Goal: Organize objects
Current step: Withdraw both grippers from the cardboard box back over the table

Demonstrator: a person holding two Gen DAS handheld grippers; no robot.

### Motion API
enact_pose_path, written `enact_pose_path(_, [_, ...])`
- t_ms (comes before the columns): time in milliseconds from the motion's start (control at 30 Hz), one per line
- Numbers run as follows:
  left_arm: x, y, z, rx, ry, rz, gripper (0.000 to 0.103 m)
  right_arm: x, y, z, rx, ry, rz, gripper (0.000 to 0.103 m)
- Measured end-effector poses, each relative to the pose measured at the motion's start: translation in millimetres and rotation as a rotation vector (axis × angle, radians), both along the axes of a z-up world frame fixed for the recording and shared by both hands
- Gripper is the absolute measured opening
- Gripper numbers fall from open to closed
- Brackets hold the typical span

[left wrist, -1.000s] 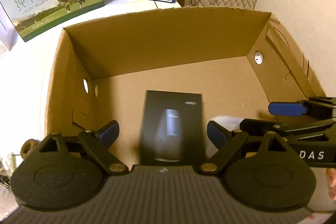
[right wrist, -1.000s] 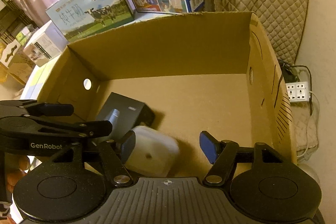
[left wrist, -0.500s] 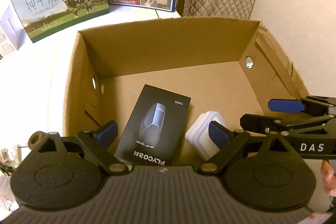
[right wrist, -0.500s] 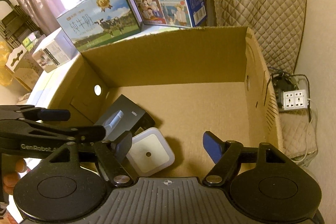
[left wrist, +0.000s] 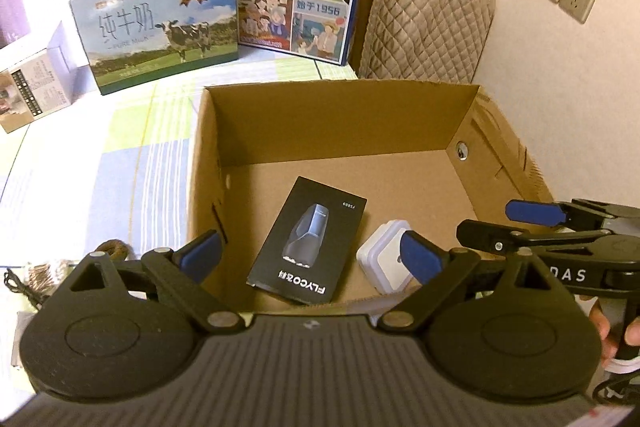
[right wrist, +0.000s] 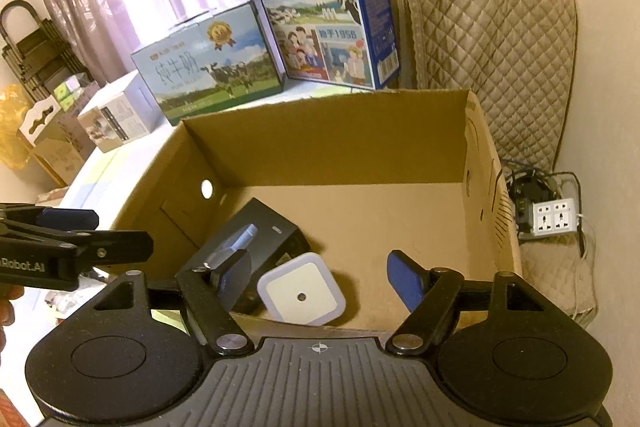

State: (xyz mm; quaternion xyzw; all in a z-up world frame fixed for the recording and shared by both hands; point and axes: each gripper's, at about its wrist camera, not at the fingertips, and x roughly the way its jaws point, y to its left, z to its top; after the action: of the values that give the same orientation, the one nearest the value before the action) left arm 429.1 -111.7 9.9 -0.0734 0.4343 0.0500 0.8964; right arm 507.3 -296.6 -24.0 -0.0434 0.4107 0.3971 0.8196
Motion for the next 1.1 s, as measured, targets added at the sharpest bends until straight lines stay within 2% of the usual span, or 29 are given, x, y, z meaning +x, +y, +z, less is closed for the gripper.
enact_pose_path(233, [-29,10,14,-0.007,-0.033,0.01,0.094,-26,-3,13,0.045,-0.042,-0.019,0.072])
enact_pose_path(533, [-62,31,17,-0.031,-0.048,-0.013,0.094,-68,0,22,0.045,-0.065,-0.07,0.073])
enact_pose_path(800, [-98,70,17,-0.05,-0.043,-0.007,0.094,-105,15,22,0.033,-0.053,-0.107,0.073])
enact_pose_path(1100, [-134,118,10,-0.073,-0.021,0.035,0.094,-140,45,19,0.003,-0.038,-0.093,0.073])
